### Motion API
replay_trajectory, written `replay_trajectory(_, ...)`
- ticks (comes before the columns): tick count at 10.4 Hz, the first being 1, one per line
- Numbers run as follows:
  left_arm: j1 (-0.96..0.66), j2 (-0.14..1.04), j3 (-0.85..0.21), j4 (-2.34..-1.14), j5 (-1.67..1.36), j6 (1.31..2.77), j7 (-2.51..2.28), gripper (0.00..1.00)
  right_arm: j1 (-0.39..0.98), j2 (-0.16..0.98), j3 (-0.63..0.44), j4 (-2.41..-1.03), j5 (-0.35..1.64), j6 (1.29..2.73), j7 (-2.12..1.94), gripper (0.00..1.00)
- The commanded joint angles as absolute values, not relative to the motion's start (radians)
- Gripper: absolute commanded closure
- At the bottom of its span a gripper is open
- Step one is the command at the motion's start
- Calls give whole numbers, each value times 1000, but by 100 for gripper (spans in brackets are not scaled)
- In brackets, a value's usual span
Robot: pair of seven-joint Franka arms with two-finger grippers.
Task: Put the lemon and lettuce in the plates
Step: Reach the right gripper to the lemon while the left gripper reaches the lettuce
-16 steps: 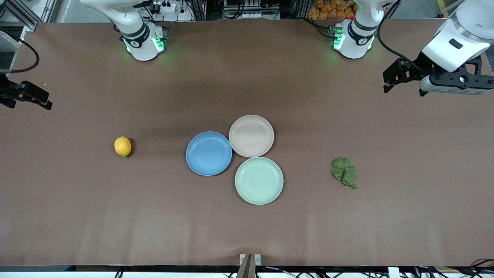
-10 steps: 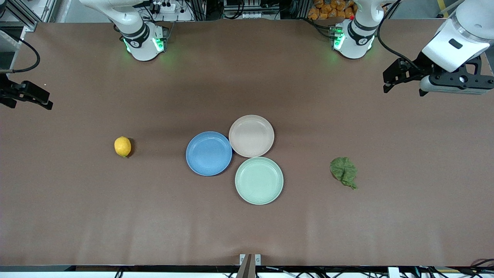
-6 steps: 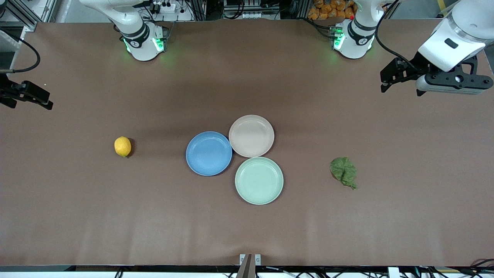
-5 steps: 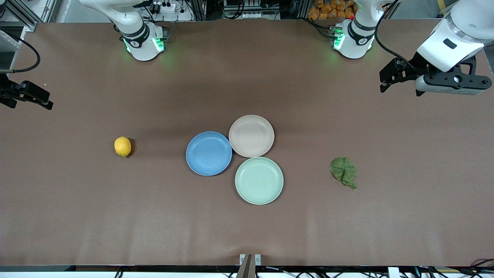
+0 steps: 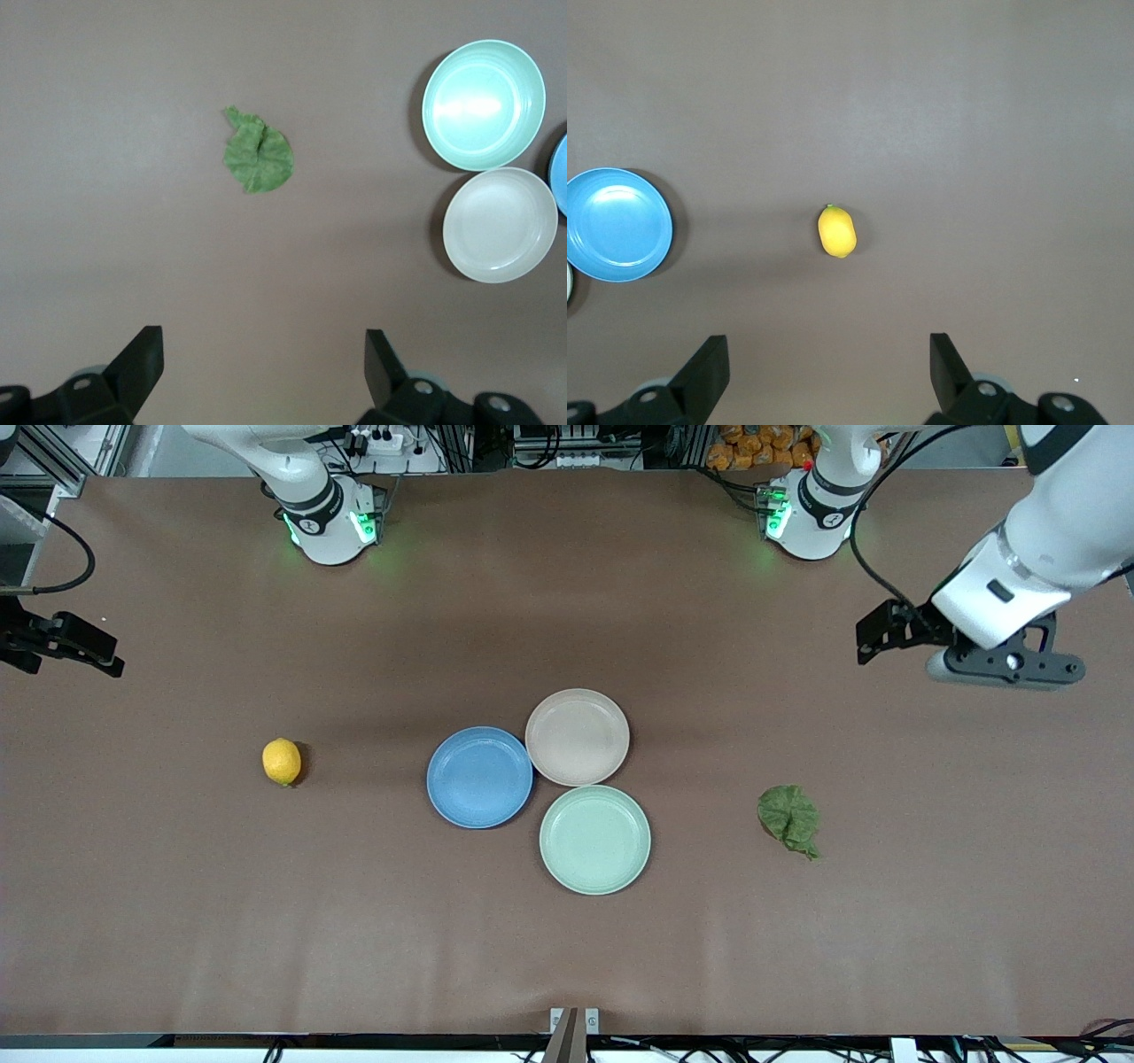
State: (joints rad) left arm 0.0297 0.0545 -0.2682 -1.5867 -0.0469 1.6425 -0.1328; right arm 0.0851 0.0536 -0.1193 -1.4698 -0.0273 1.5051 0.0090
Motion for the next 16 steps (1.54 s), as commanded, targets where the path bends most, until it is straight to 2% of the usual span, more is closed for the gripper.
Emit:
replay_trajectory(1, 29, 144, -267, -1569, -17, 1724, -138, 0, 66, 29, -103, -1544, -35, 1563, -3, 0)
replay_trajectory(4, 37, 253, -265, -1568, 23, 1779, -143, 0, 63, 32, -103, -1658, -28, 1670, -6, 0)
replay_trajectory(8, 37, 340, -264, -1578, 31, 1917, -144, 0, 63, 37, -103, -1894, -28, 1928, -54, 0)
replay_trajectory(11, 38, 434, -261, -1583, 51, 2018, -147, 0, 55, 52, -103, -2098, -28, 2208, -80, 0)
replay_trajectory(16, 32, 540, -258, -1614, 55, 2167, -268, 0, 40, 142, -101, -2261, -28, 2491, -94, 0)
